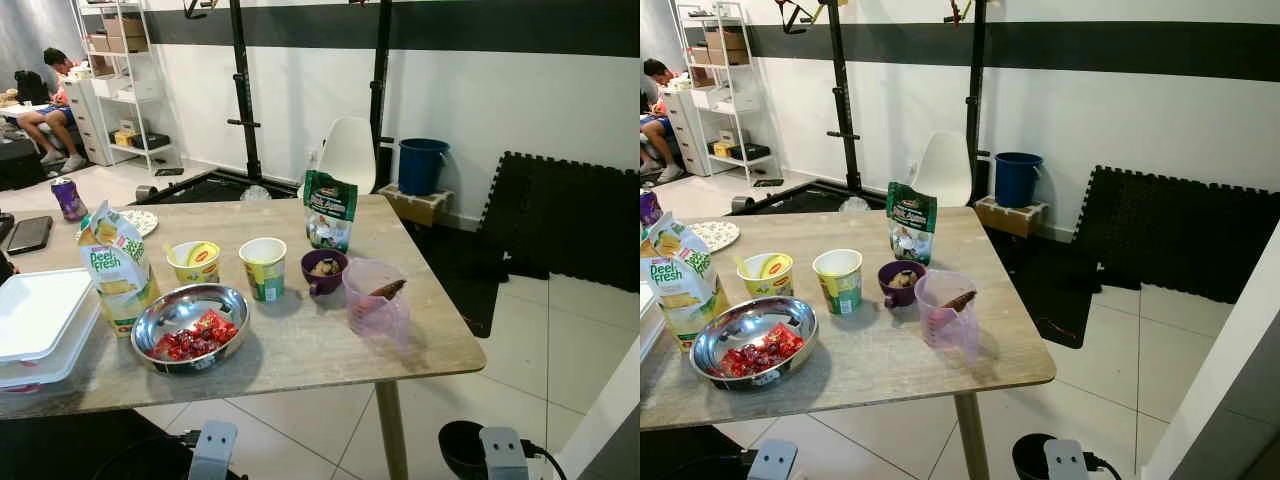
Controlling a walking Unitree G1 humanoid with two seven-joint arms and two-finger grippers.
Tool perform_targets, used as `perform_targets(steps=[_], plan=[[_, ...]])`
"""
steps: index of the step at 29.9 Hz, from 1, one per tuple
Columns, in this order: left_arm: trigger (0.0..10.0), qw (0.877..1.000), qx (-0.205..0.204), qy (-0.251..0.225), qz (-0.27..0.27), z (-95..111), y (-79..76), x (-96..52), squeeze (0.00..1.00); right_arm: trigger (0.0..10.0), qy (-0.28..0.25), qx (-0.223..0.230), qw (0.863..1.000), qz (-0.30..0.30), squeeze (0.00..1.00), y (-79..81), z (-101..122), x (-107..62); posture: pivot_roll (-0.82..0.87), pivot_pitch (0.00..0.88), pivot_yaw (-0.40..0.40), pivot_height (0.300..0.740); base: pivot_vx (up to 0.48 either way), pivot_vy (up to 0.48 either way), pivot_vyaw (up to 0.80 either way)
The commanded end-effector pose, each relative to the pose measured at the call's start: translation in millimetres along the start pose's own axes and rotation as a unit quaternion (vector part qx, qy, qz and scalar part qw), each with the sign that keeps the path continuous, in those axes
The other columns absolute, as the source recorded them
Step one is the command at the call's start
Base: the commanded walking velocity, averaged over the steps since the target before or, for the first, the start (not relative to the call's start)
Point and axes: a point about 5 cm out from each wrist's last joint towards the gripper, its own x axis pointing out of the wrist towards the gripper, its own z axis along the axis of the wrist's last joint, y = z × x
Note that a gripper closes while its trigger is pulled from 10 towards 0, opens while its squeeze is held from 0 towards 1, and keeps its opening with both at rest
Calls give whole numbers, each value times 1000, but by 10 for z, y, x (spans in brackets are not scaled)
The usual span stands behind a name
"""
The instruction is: Restocking fridge
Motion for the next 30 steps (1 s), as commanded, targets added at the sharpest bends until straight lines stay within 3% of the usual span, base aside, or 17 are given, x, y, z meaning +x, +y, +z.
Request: perform_targets(steps=[1,14,30], plan=[[10000,1000,8,4,2,-3,29,1,0,10000,2,7,1000,-3,0,-4,-15,-4,5,0,9,740,0,0,0],[10000,1000,-7,2,9,12,2,7,0,10000,4,6,1000,-7,0,-59,-6,-5,-8,28,-8,740,0,0,0],[10000,1000,5,14,5,-83,7,-21,0,10000,1,6,1000,-9,0,-59,-39,-22,-31,52,2,740,0,0,0]])
